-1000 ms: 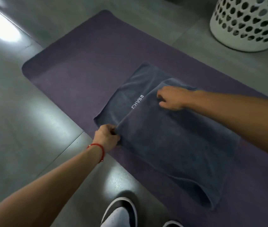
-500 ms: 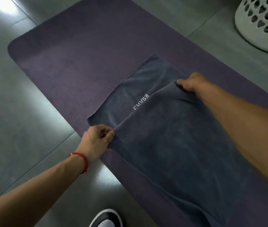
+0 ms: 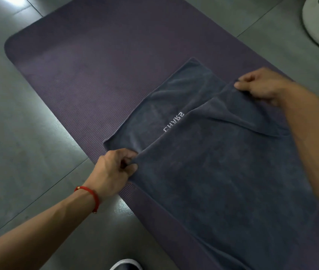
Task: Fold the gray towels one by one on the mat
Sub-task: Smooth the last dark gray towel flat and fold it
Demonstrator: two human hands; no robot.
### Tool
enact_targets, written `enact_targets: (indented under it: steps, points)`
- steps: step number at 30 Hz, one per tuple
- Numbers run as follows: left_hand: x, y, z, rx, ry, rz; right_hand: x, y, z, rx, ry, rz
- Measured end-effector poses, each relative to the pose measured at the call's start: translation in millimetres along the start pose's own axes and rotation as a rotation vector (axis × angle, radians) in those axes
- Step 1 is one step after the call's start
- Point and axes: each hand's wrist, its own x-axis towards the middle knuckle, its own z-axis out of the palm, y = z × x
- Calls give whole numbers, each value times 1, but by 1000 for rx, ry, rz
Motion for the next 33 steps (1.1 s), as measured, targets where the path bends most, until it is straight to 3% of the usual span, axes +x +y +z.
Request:
enact_targets:
  steps: [2,5,14,19,25,29,33]
  points:
    - [2,-3,-7,-36,21,0,17,-7,6,-141,215,-124]
    - [14,-10,-22,-30,133,16,36,-33,16,-240,362,-253]
    - [38,-27,-50,137,278,-37,81,-97,53,-278,487,-338]
    - [42,-32,-48,49,319,-81,85,-94,78,-320,475,-332]
    - [47,-32,-40,209,348,11,-10,-21,113,-454,410,-411]
    - [57,-30,-39,278,203,-67,-124,65,143,-477,375,-445]
    - [56,-21,-35,291,247,-83,-236,124,168,-549,322,-397]
